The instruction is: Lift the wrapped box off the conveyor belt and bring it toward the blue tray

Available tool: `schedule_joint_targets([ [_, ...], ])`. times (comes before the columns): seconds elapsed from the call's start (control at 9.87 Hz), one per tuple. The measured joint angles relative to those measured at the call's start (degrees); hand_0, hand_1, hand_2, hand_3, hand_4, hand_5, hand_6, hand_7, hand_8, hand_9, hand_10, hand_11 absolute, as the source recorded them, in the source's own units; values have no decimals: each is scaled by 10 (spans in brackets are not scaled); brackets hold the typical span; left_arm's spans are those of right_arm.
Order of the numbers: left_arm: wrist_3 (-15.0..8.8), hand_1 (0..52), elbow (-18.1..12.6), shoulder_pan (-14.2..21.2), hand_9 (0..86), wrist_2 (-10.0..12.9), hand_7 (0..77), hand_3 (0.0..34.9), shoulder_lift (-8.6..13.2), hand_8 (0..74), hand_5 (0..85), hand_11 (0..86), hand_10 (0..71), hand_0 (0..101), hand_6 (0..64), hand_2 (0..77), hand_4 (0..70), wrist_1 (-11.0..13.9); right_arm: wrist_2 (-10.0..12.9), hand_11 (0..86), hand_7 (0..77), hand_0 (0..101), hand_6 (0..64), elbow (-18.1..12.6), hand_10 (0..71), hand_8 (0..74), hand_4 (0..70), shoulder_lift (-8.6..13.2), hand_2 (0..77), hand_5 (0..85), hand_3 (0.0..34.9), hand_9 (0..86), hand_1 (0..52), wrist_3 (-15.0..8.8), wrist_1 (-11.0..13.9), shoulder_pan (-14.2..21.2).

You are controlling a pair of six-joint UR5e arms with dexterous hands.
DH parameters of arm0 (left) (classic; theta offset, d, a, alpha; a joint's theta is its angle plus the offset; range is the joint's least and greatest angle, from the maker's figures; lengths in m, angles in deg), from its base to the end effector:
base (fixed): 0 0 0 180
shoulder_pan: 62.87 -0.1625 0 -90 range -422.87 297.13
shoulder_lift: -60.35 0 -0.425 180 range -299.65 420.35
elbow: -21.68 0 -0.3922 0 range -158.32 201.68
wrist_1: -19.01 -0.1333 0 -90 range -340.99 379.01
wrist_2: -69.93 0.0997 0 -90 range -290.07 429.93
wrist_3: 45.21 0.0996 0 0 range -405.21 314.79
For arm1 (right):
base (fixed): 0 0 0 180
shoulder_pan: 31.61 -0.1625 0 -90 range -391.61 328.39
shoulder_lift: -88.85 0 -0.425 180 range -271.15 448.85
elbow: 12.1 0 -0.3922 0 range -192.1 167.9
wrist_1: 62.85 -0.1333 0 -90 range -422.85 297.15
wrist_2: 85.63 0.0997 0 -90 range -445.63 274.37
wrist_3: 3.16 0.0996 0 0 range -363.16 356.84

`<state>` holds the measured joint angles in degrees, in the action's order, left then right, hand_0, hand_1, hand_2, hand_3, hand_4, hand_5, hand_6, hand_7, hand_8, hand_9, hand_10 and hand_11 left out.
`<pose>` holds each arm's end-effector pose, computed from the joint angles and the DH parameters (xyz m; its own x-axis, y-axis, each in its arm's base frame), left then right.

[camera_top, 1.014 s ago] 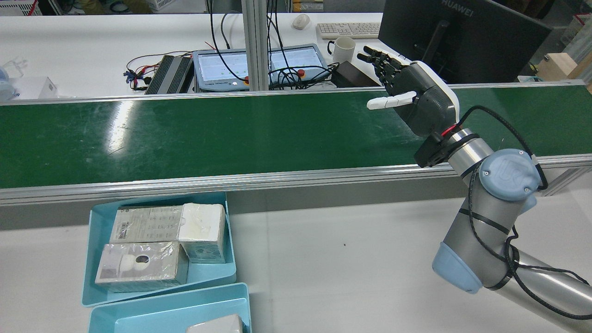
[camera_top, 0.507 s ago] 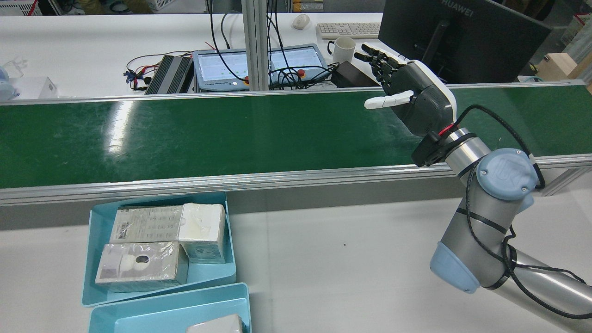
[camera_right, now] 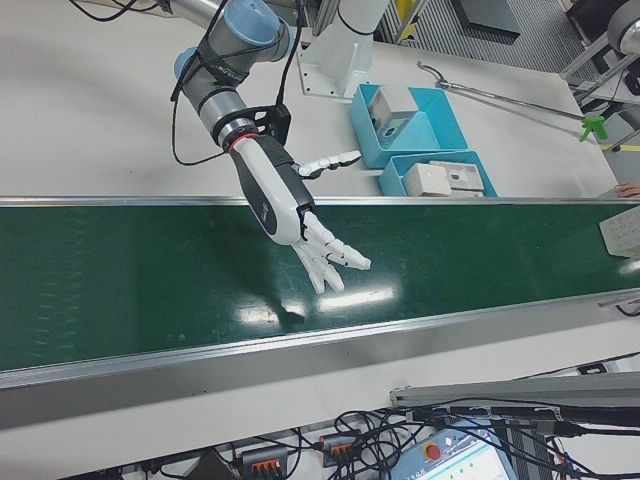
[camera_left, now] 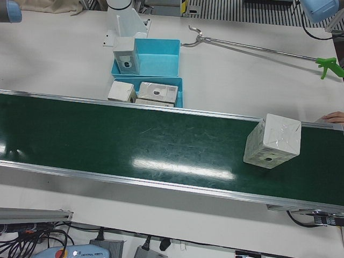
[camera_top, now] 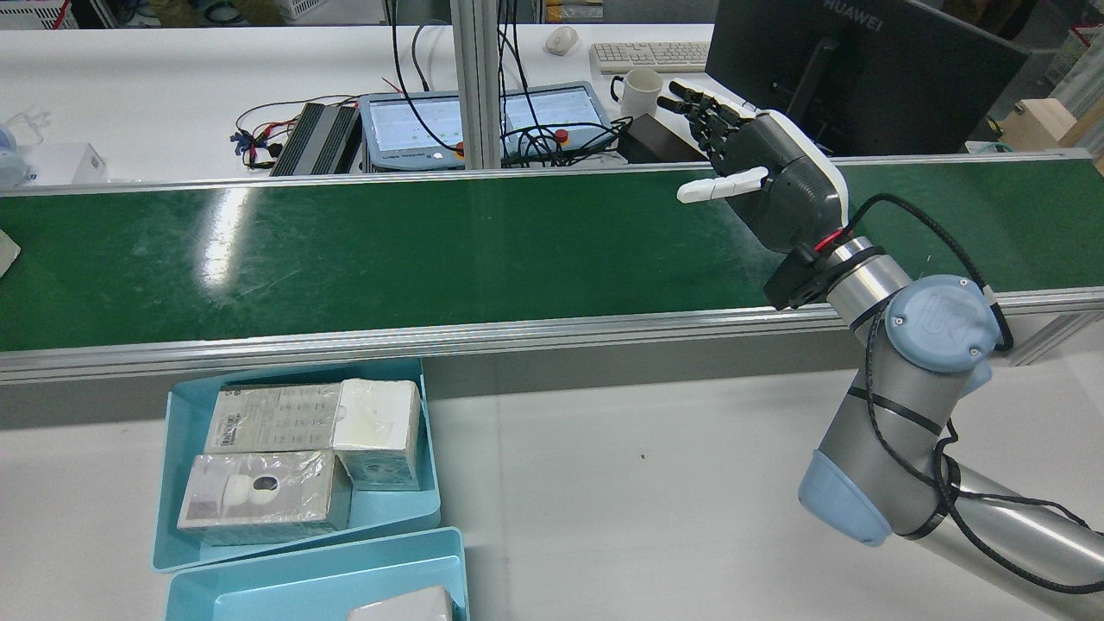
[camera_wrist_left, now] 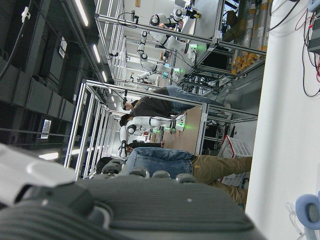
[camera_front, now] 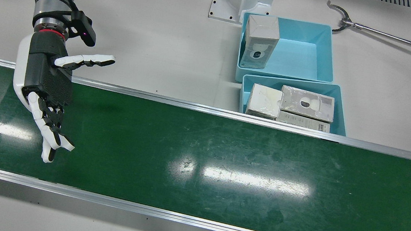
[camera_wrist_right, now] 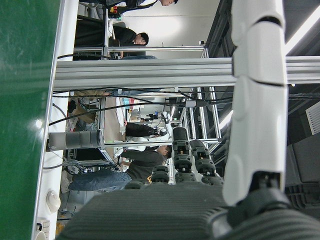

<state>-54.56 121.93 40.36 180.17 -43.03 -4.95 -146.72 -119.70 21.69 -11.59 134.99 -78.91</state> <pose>-0.2222 -0.5133 0.5190 -0.9791 -0.1195 0.1644 -0.1626 -0.0254 -0.9864 -0.2615 -0.5510 0.3583 -0.9740 0.2214 -0.0484 0.1191 0.3183 -0.9405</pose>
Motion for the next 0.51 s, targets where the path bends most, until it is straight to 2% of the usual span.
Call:
schedule_joint_targets([
  [0.51,0,0,0,0,0,0,5,0,0,5,11,0,5,0,5,5,5,0,3,11,185,477,71,1,0,38,120,0,82,104,0,60,125,-1,0,11],
])
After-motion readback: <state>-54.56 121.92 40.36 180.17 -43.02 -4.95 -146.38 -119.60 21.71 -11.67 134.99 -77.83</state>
